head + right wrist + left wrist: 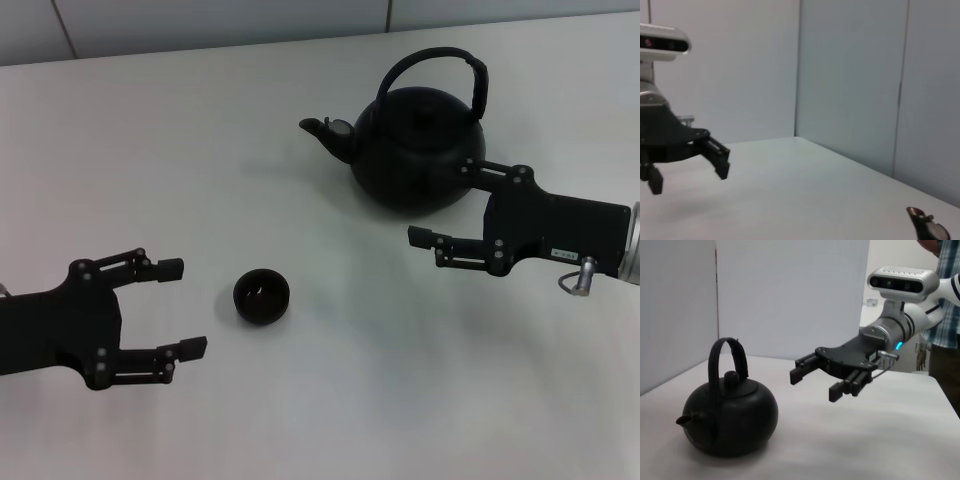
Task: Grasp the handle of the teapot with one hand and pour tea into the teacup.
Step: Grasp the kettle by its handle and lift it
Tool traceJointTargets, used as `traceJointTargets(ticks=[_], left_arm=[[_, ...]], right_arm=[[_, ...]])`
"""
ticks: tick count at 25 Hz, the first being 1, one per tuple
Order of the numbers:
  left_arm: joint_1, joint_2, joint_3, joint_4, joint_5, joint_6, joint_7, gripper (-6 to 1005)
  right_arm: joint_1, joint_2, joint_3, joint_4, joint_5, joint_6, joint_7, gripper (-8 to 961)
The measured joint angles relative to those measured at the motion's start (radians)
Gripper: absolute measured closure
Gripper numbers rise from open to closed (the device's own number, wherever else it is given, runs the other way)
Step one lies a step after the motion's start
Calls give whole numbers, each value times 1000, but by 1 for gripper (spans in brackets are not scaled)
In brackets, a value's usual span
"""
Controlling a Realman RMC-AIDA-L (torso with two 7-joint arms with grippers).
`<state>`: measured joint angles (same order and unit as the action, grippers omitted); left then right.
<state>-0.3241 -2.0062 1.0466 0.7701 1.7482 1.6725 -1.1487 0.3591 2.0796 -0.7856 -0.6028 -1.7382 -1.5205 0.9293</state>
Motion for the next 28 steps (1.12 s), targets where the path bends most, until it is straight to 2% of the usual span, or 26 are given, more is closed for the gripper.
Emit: traceJointTargets(ticks=[7,14,17,20,24,28], left_arm=[[0,-4,-1,10,17,2,-3,136],[7,-2,-2,10,18,4,-3,136],[10,-3,-4,12,18,12,-1,136],[11,-5,-5,15,18,18,-2,136],[9,-7,-5,17,18,23,-7,136],[5,-8,-5,17,19,19,-7,136]], right_arm=[[-11,5,13,6,58,5,-2,181],[-76,5,17,118,452,81,-178,181],[-78,5,17,140,485,116,-203,181],[-64,6,20,177,499,184,-243,181],[0,7,49,271,528,281,-323,181],[37,6,57,314,537,316,-356,181]])
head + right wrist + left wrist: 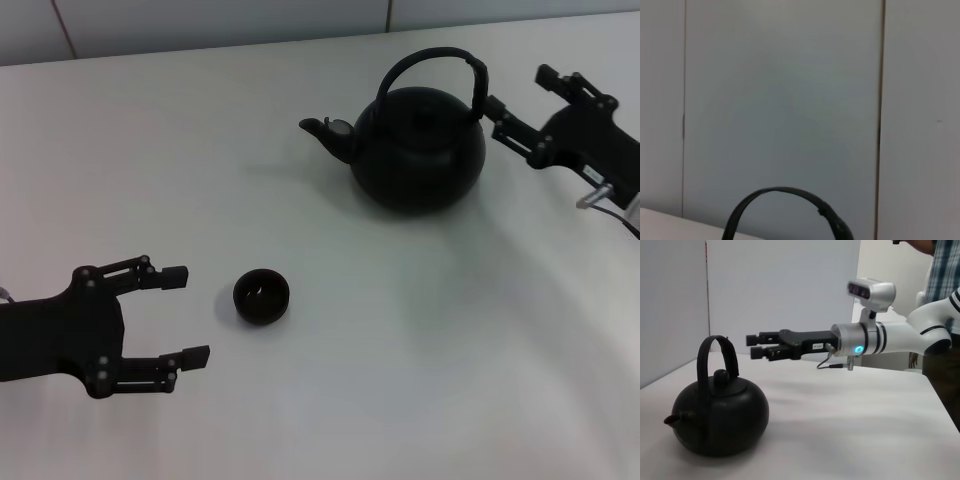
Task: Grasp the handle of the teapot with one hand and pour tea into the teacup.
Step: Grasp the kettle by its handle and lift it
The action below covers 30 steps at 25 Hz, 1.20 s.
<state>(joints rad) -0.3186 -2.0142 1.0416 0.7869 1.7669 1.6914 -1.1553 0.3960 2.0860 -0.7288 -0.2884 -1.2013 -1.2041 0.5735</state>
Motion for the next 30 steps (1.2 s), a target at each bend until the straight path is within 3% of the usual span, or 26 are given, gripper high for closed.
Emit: traceJointTargets(ticks=[16,30], left_arm=[[-13,-5,0,1,0,-3,0,136],[-24,-11,0,2,0,-4,0,136]], right_arm=[[122,0,1,57,16,126,-8,182],[123,-1,2,68,68,149,-9,182]])
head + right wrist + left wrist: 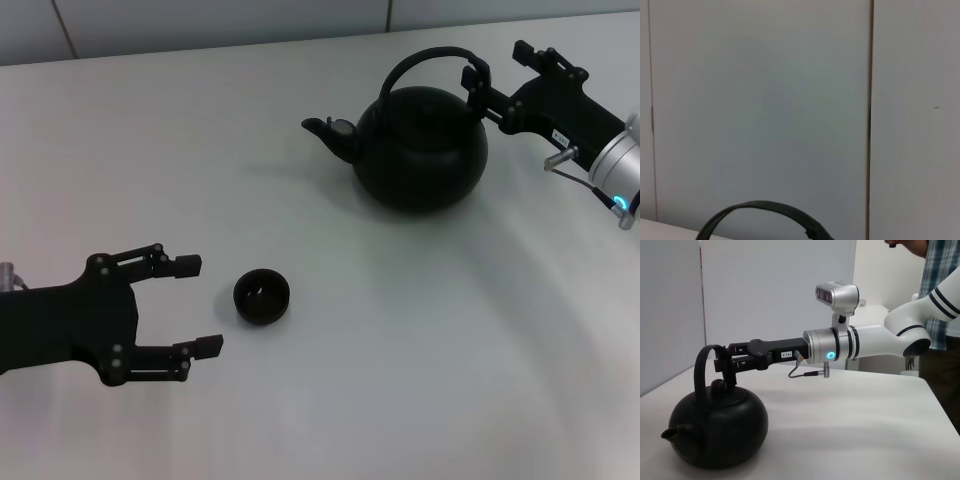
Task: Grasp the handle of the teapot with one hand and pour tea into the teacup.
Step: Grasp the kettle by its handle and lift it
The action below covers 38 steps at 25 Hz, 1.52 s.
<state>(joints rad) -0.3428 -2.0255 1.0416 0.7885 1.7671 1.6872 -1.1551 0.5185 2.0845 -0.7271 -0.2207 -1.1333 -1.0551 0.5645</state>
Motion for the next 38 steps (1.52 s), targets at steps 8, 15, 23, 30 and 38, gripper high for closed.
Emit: traceJointTargets(ticks=[8,15,23,30,38], left_arm=[[-2,-1,0,1,0,-3,0,136],[-1,-4,0,2,0,-3,0,136],[2,-4,0,2,0,-4,0,136],[2,-4,0,2,0,-5,0,136],[2,-4,0,2,0,-6,0,136]], right_arm=[[-2,0,0,0,1,-2,2,211],[-13,-1,33,-5,3,-9,1,337],[-14,-2,34,-6,3,-10,0,573],[-14,-2,34,-8,3,-10,-2,823],[-14,-1,32,-11,3,-29,-21,824]])
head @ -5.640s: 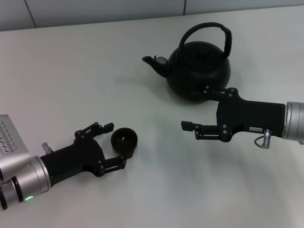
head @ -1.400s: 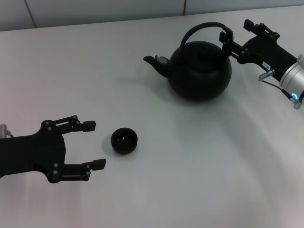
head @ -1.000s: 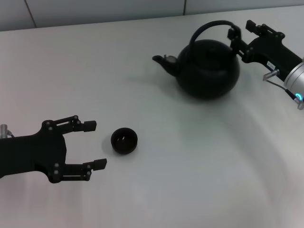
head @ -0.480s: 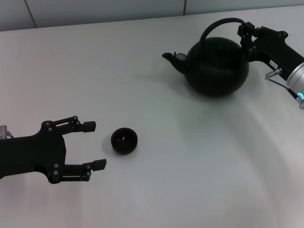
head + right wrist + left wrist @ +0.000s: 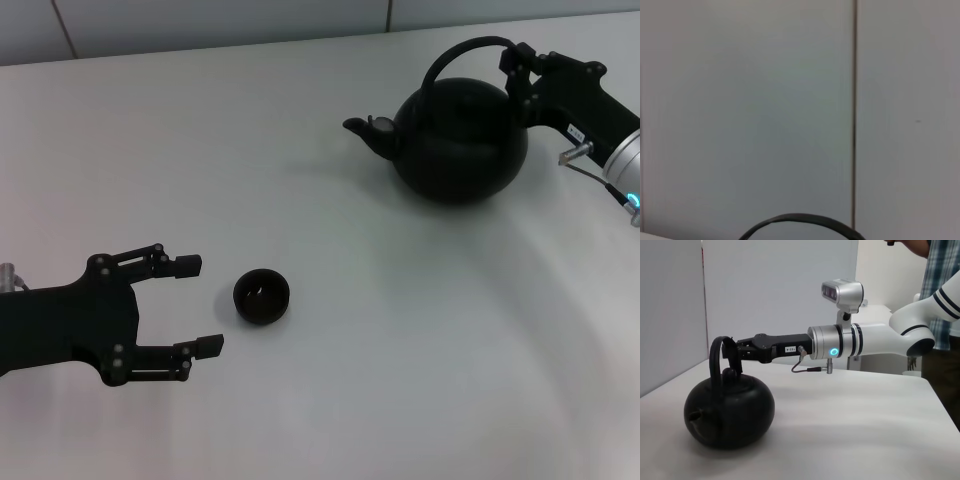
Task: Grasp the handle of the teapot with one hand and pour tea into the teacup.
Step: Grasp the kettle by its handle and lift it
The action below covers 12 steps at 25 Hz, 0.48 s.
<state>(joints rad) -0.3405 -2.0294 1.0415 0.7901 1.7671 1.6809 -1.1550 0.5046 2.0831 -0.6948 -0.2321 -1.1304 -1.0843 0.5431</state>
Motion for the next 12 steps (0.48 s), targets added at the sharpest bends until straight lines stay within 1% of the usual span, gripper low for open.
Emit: traceJointTargets(ticks=[2,3,4,8,12], left_arm=[[0,0,0,0,0,0,0,136],[0,0,0,0,0,0,0,136],[0,0,0,0,0,0,0,136],[3,0,0,0,0,0,2,136],[5,0,0,0,0,0,4,136]], right_arm=[[-2,0,-3,0,-1,-24,-30,823],[-8,0,-6,1,-4,-63,-65,823],[-8,0,-6,1,-4,-63,-65,823],[-19,-1,-9,2,-10,-147,-97,823],[-20,-3,-26,-11,-15,-164,-100,823]])
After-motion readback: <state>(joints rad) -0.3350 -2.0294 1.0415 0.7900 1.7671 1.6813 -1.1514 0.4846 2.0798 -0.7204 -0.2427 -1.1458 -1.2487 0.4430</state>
